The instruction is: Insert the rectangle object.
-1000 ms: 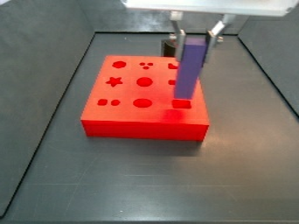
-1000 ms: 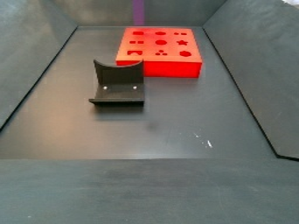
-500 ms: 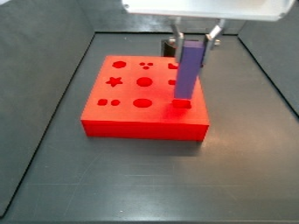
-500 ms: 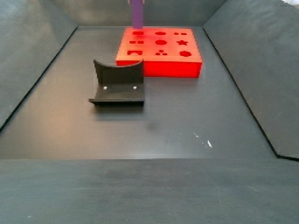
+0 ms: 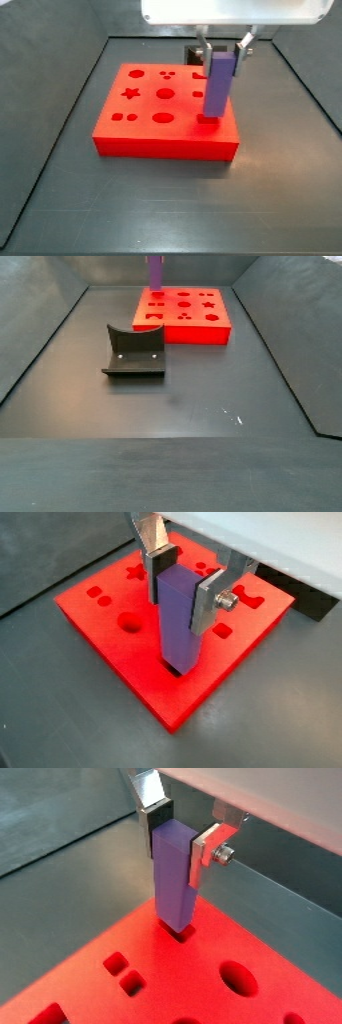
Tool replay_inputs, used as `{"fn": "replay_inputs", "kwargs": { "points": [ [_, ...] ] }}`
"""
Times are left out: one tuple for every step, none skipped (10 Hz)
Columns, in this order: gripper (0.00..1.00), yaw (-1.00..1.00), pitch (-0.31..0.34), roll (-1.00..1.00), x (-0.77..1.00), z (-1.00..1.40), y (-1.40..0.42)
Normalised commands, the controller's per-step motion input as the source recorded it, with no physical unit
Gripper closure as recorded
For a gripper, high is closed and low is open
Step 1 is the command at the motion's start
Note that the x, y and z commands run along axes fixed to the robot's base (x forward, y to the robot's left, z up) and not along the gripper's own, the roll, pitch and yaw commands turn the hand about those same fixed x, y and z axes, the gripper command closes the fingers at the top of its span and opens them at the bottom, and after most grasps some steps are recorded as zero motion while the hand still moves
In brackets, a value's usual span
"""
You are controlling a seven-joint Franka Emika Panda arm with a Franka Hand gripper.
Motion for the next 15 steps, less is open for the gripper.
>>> {"fn": "replay_inputs", "kwargs": {
  "points": [
    [1.0,0.14,0.019,0.19,0.14,-0.07,-0.02],
    [1.0,0.12,0.0,0.2,0.0,-0.04,-0.08],
    [1.0,0.07,0.0,0.21,-0.15,0.0,-0.09],
    [1.0,0.01,0.0,0.28,-0.13,-0.04,-0.16],
    [1.0,0.0,0.0,0.3,-0.06,-0.11,-0.12],
    [1.0,0.0,0.0,0.3,-0.02,-0.03,-0.09],
    [1.0,-0.13,0.057,0.24,0.03,-0.04,0.0],
    [1.0,-0.18,0.039,0.17,0.0,-0.07,0.05],
    [1.0,-0.19,0.043,0.15,0.0,-0.1,0.05],
    [1.0,-0.04,0.0,0.02,0.0,-0.06,0.0],
    [1.0,0.02,0.0,0.0,0.0,-0.01,-0.07],
    [1.0,0.02,0.0,0.0,0.0,0.0,-0.09],
    [1.0,0.02,0.0,0.0,0.0,-0.02,-0.1],
    [1.0,0.0,0.0,0.0,0.0,-0.14,0.0],
    [1.0,0.0,-0.013,0.0,-0.03,-0.28,0.0]
  ]
}}
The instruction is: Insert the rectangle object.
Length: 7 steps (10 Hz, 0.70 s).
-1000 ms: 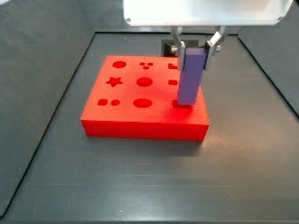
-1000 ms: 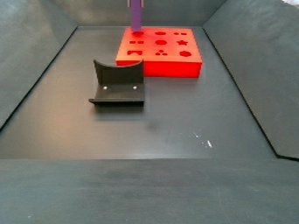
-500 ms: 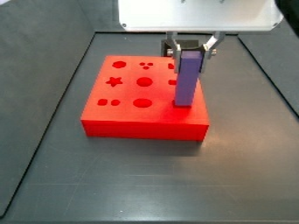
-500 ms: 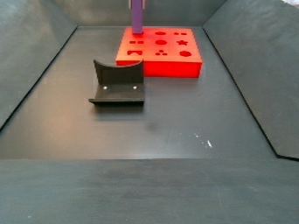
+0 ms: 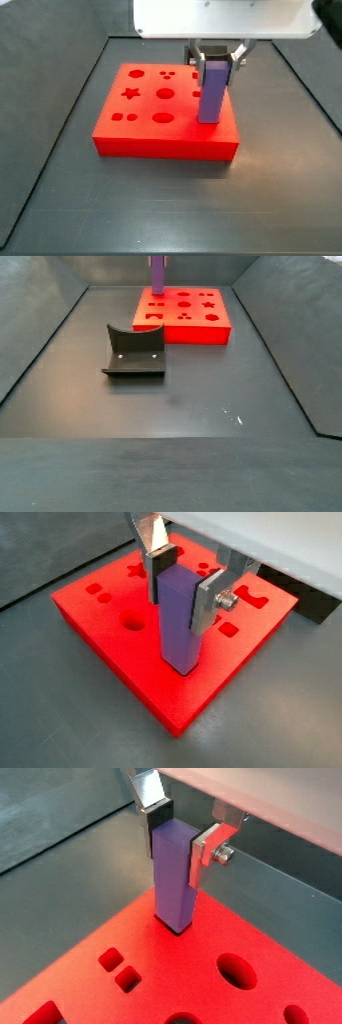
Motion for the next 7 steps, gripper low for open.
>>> {"fn": "replay_inputs", "kwargs": {
  "points": [
    [1.0,0.0,-0.014,0.0,0.0,-0.38,0.0],
    [1.0,0.0,-0.003,0.02,0.0,-0.45,0.0],
    [1.0,0.0,0.037,0.05,0.17,-0.65,0.0],
    [1.0,0.0,0.094,0.0,0.19,-0.89,0.0],
    [1.0,0.0,0.051,0.0,0.21,-0.95,0.0],
    [1.0,0.03,0.094,-0.03,0.48,-0.7,0.0],
    [1.0,0.03,0.114,-0.04,0.53,-0.47,0.0]
  ]
}}
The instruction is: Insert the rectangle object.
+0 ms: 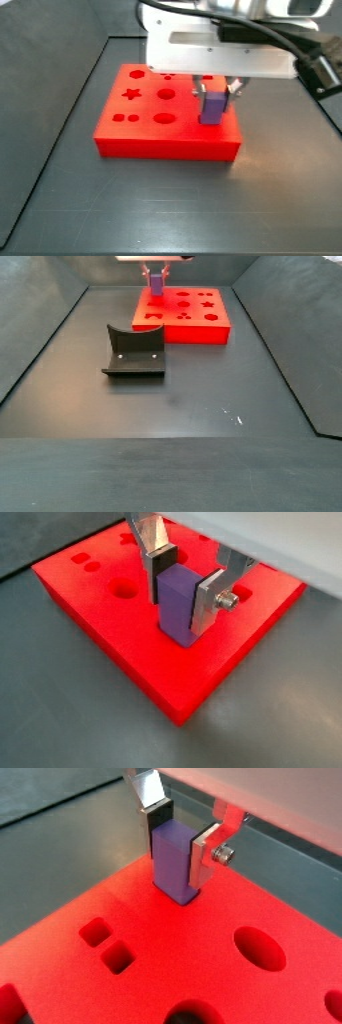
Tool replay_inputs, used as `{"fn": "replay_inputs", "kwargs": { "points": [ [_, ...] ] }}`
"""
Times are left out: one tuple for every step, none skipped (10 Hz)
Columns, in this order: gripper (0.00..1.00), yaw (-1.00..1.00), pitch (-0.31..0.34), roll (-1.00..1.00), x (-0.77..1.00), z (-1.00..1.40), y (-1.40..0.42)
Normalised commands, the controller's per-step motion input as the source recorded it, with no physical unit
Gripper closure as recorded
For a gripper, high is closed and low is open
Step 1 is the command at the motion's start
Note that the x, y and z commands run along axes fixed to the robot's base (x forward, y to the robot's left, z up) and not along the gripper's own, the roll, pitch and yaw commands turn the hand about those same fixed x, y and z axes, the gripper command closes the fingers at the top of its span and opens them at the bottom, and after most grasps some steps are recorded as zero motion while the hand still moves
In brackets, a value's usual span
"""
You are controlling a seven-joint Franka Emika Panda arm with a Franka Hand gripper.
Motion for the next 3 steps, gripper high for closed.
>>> {"fn": "replay_inputs", "kwargs": {
  "points": [
    [1.0,0.0,0.094,0.0,0.24,-0.35,0.0],
    [1.0,0.0,0.02,0.09,0.0,-0.07,0.0],
    [1.0,0.0,0.0,0.0,0.0,0.0,0.0]
  ]
}}
